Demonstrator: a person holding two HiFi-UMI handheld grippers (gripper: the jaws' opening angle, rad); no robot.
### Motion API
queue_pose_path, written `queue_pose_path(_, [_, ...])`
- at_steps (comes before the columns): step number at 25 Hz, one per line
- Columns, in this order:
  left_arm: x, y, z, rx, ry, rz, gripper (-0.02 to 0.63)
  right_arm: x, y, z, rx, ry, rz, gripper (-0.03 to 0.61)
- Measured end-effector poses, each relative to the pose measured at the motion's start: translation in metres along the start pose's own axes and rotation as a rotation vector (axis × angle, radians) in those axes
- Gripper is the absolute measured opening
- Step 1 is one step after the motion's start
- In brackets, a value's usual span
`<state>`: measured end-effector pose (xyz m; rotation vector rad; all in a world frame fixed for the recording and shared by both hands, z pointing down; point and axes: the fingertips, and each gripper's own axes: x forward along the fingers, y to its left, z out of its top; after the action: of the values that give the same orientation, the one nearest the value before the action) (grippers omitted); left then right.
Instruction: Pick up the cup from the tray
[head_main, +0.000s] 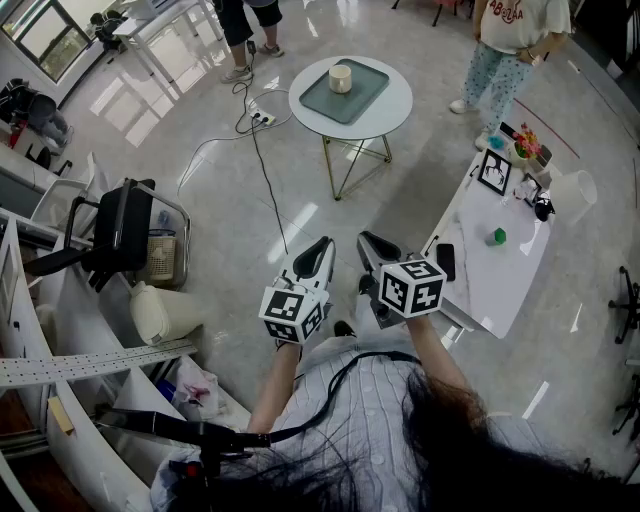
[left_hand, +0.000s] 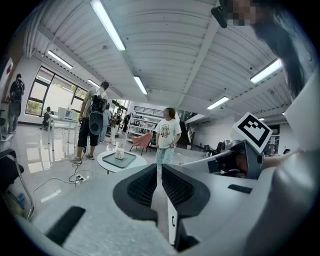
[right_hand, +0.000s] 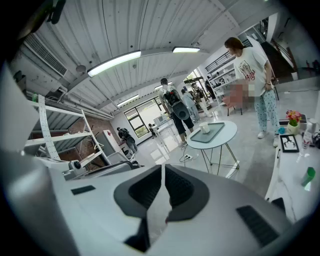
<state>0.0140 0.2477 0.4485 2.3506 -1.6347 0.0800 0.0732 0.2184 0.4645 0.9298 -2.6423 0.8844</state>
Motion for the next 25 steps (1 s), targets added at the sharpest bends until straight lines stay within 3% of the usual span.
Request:
queue_pose_path(13, [0.017,0.004,-0.001,-0.003,0.02,0.0,0.015,0.01,-0.008,0.01,0.0,-0.021,-0.004,0.044])
queue_pose_path(25, [0.082,0.03,0.014,-0.021,0.036,0.02,0.017,0.05,-0.052,0.046,-0.024,0.021,0.014,0.046])
